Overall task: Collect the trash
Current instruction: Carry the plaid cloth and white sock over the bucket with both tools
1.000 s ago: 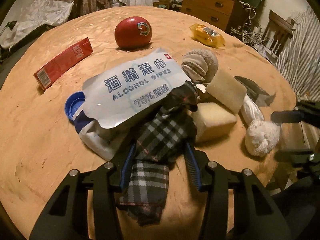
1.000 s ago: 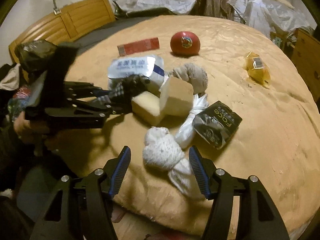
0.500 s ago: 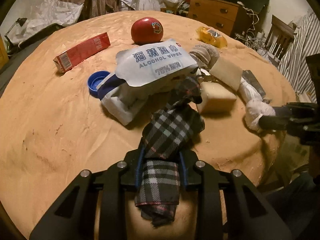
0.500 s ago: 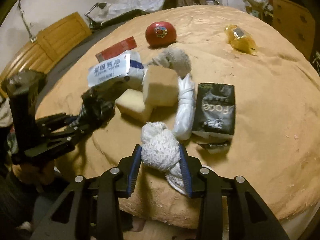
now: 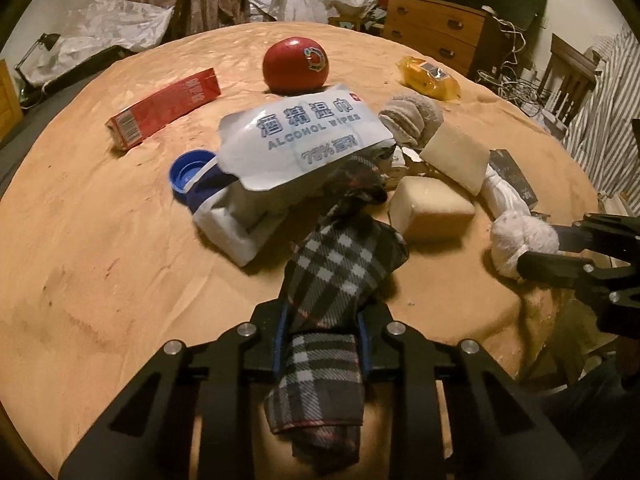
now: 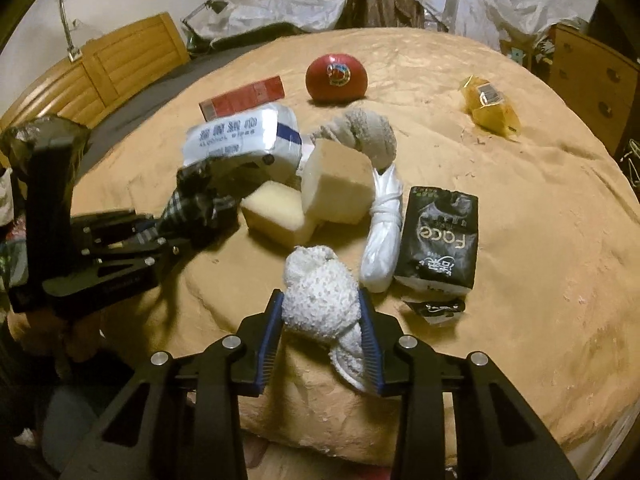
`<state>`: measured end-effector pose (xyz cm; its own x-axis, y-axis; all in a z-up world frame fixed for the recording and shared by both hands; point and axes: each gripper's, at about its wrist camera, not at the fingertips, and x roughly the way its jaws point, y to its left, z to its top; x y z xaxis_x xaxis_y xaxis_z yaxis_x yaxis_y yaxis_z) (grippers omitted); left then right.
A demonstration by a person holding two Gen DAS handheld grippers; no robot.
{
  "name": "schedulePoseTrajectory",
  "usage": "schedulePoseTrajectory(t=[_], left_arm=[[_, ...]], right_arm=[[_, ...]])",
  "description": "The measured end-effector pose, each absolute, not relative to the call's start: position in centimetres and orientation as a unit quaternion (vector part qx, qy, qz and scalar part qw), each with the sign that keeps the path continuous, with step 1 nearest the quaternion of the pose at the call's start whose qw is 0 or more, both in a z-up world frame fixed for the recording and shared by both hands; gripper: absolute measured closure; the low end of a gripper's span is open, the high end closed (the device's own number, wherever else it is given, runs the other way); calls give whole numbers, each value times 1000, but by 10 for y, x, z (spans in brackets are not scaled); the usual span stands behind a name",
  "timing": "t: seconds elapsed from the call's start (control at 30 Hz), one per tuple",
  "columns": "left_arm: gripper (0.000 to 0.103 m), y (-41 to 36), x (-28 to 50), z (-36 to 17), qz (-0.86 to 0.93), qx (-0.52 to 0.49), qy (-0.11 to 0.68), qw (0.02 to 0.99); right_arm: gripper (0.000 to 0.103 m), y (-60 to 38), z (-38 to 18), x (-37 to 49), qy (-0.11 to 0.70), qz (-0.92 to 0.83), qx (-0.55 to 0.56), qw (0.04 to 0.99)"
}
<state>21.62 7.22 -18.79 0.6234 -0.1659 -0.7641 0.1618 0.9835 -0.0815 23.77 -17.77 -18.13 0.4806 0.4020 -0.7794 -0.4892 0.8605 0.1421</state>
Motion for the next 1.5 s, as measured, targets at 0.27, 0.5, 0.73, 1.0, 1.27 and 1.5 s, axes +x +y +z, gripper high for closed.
schedulePoseTrajectory(t=[0.27,0.5,0.73,1.0,1.27,1.5], left_arm=[[80,68,187,-164,-52,7,388,920],[80,51,150,-114,-13,16,326,945],[80,27,122,-70,22,23,275,961],[80,2,108,-53,38,25,250,967],[80,-13,107,-47,19,30,245,969],[80,-41,117,-36,-14,30,239,970]], right_arm=[[66,-180,-145,201,375,259,-26,890],[66,-189,-106,171,316,239,-22,918],[66,-209,-69,142,262,203,0,943],[65,-220,-51,118,229,174,4,958],[65,-224,-44,110,227,167,4,959],[65,-262,-20,94,218,136,1,966]])
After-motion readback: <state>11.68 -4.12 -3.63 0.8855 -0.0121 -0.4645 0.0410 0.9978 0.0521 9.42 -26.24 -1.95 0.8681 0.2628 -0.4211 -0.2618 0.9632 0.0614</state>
